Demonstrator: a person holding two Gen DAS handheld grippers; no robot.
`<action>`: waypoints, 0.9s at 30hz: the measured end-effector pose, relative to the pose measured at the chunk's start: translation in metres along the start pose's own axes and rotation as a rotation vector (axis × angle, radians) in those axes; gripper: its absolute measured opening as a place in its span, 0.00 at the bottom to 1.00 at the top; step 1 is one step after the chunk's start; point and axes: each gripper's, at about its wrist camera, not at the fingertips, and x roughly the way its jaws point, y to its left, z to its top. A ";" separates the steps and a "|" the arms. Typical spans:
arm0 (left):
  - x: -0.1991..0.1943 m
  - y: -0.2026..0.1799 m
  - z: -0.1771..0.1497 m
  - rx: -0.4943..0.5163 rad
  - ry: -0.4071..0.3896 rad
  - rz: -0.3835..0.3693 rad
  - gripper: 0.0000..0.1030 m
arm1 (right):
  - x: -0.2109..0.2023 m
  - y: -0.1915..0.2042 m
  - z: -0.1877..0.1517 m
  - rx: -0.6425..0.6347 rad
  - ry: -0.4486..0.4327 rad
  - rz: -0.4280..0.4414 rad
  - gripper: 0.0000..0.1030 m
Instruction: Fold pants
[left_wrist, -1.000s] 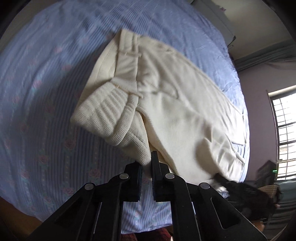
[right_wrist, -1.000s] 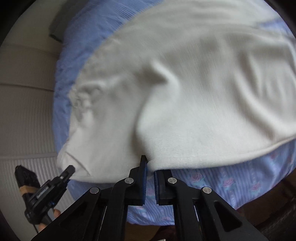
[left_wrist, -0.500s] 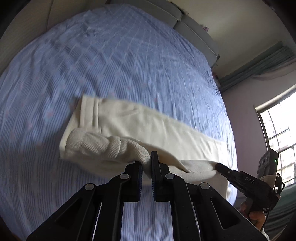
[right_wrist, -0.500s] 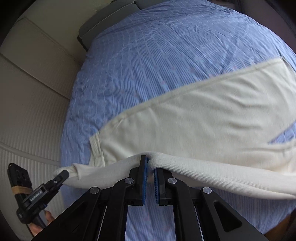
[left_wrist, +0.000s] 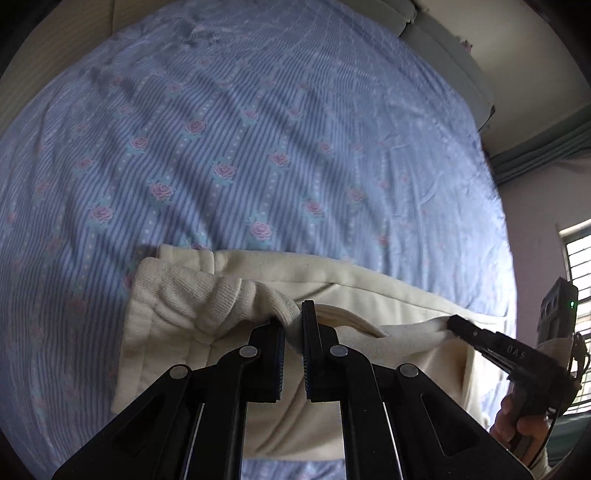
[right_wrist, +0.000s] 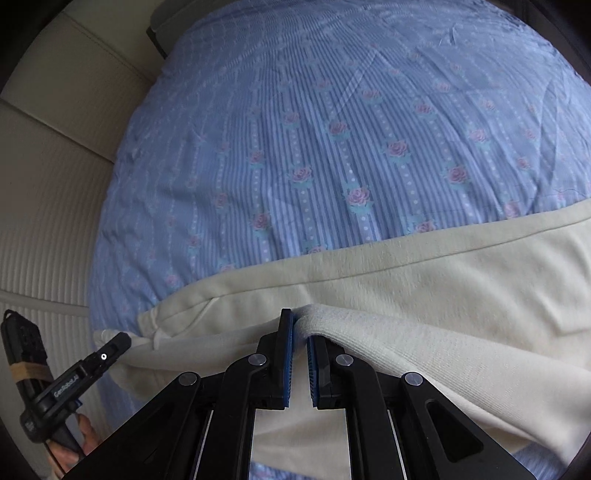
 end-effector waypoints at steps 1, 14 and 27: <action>0.005 0.001 0.004 -0.001 0.006 0.007 0.10 | 0.005 0.000 0.002 -0.005 0.004 -0.007 0.08; 0.044 0.014 0.022 -0.100 0.087 0.089 0.21 | 0.028 0.017 0.014 -0.026 0.061 -0.023 0.38; -0.071 -0.031 -0.043 0.242 -0.075 0.051 0.71 | -0.094 0.043 -0.067 -0.096 -0.111 0.074 0.48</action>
